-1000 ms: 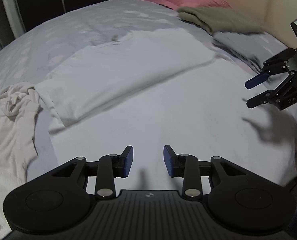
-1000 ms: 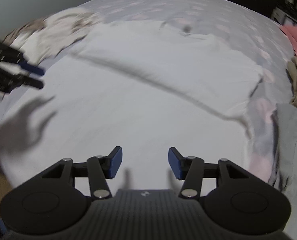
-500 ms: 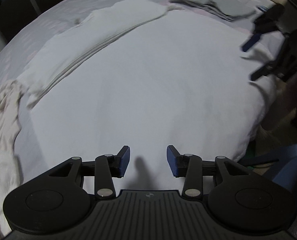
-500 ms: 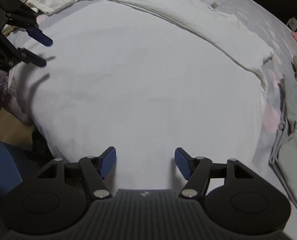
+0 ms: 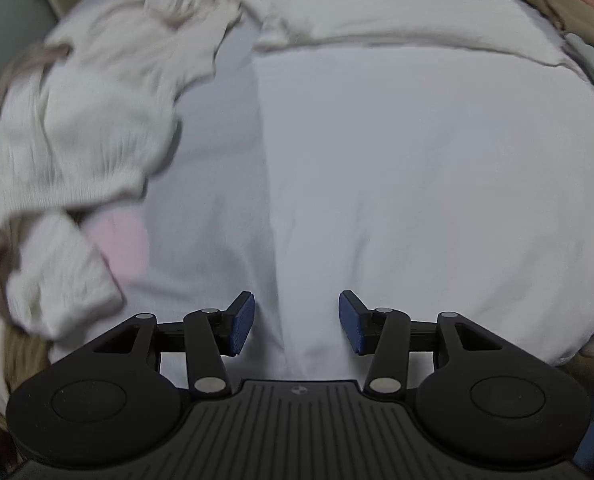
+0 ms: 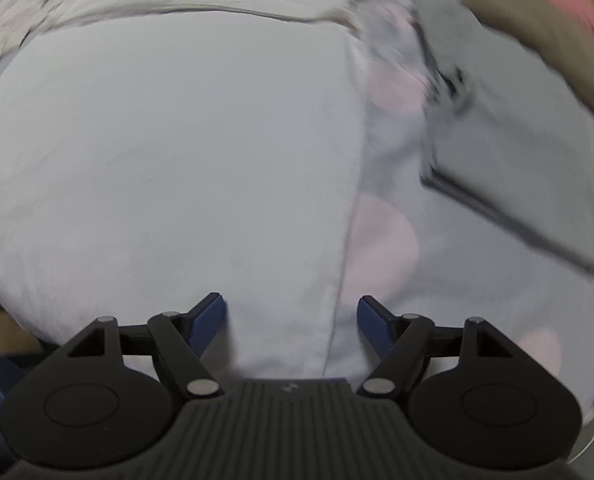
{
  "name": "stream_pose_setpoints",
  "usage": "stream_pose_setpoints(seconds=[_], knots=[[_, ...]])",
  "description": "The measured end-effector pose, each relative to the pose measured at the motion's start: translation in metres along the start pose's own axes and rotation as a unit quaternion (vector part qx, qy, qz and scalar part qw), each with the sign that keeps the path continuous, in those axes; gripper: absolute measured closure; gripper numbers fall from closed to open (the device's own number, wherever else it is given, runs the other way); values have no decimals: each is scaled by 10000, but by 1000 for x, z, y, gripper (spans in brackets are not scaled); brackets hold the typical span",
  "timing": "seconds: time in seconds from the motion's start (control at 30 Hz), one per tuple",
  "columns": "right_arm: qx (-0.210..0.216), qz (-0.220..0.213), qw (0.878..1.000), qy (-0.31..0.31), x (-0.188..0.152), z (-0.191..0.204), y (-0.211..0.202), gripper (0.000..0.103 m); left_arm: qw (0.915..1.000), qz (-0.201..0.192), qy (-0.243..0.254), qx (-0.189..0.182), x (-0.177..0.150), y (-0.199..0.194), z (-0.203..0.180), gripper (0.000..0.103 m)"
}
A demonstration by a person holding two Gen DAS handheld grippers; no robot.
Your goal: Fold clothes
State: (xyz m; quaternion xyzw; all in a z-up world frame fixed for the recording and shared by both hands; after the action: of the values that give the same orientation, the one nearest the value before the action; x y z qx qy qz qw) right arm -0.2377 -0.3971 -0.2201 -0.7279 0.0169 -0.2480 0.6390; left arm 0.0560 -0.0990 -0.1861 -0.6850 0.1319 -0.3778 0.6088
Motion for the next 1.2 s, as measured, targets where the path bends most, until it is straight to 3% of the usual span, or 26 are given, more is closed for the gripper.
stream_pose_setpoints(seconds=[0.17,0.27,0.3,0.4,0.43,0.47,0.6,0.83,1.07,1.2], knots=[[242,54,9986,467,-9,-7,3,27,9992,307,-149,-231,-14,8,0,59],[266,71,9987,427,-14,0,3,31,9988,347,-167,-302,-14,8,-1,63],[283,45,9988,398,-13,2,2,34,9987,358,-150,-326,-14,9,-1,69],[339,-58,9989,325,-12,6,-1,67,9986,348,-46,-403,-14,6,-7,90],[369,-99,9987,326,-11,8,-3,85,9985,325,-34,-431,-13,4,-8,94],[426,-130,9984,350,-10,12,-7,93,9983,298,-74,-496,-13,2,-8,96],[601,-318,9968,418,-5,16,-19,96,9960,65,-246,-862,-6,-10,-10,100],[586,-1192,9897,524,38,3,-56,96,9864,-744,-606,-1331,38,-47,-2,100],[172,-1488,9881,342,89,-24,-59,96,9842,-1050,-649,-1269,102,-52,9,100],[-13,-1494,9885,230,121,-36,-46,96,9886,-1136,-226,-961,132,-39,-3,100]])
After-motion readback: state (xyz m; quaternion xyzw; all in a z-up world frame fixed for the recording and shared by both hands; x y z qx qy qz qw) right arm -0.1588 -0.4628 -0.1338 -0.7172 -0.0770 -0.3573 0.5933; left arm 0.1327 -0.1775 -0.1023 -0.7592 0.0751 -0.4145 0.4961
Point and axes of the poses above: each gripper's, at about its wrist camera, not at the fingertips, and y roughly the way its jaws point, z to its left, x to its top, the point moved 10 cm from there along y, roughly the way its jaws point, and after that the axes turned 8 degrees about -y, right-handed, at the moved point
